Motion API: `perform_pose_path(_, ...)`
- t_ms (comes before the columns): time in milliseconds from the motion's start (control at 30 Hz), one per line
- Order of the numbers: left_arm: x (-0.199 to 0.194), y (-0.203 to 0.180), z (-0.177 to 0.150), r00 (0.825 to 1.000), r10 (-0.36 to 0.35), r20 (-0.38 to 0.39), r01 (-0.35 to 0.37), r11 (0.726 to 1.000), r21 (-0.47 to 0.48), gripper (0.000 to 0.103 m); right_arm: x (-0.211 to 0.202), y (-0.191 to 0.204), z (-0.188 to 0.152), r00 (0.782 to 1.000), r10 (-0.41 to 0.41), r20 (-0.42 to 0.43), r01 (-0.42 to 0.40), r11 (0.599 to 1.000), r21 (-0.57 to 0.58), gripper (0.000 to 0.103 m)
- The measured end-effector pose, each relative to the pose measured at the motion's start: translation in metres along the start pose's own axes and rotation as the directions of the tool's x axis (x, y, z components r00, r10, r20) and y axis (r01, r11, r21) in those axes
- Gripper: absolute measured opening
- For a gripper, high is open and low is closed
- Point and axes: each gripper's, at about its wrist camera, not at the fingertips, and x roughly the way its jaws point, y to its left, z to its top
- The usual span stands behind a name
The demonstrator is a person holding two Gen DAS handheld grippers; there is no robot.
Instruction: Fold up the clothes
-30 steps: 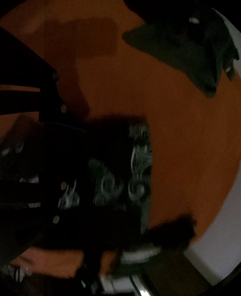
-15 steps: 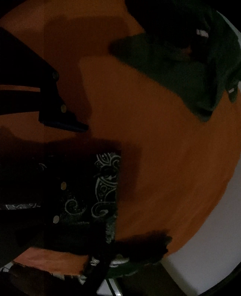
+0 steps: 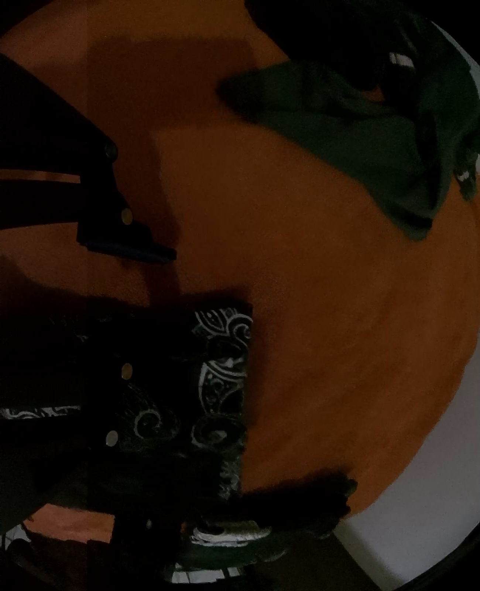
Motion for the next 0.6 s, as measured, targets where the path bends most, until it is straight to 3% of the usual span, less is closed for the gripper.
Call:
perform_pose_path(133,-0.005,0.003,-0.001,1.0,-0.009,0.002,0.009,1.0,-0.011,0.036,0.003,0.005,0.021,1.0,0.023,0.004,-0.023,0.999,0.039,0.078)
perform_pose_path(200,-0.008,0.009,-0.003,1.0,-0.026,0.003,0.026,0.999,-0.034,0.036,0.01,0.016,0.03,1.0,-0.017,-0.006,0.017,0.999,-0.039,0.017)
perform_pose_path(233,-0.009,0.01,-0.004,0.999,-0.031,0.004,0.032,0.999,-0.04,0.036,0.011,0.018,0.031,1.0,-0.03,-0.005,0.029,0.998,-0.053,0.002)
perform_pose_path(300,-0.01,0.012,-0.005,0.999,-0.04,0.006,0.04,0.998,-0.049,0.036,0.006,0.02,0.03,1.0,-0.022,0.014,0.022,0.998,-0.063,0.002)
perform_pose_path(400,-0.007,0.017,-0.009,0.998,-0.07,-0.001,0.07,0.995,-0.071,0.036,-0.019,0.015,0.022,0.99,0.116,0.084,-0.115,0.993,-0.024,0.002)
perform_pose_path(467,-0.003,0.022,-0.008,0.994,-0.106,-0.01,0.105,0.99,-0.092,0.036,-0.036,0.012,0.017,0.965,0.226,0.131,-0.228,0.974,-0.004,0.002)
perform_pose_path(600,0.007,0.03,-0.008,0.978,-0.204,-0.033,0.196,0.966,-0.166,0.036,-0.054,0.017,0.01,0.924,0.337,0.178,-0.337,0.941,-0.034,0.002)
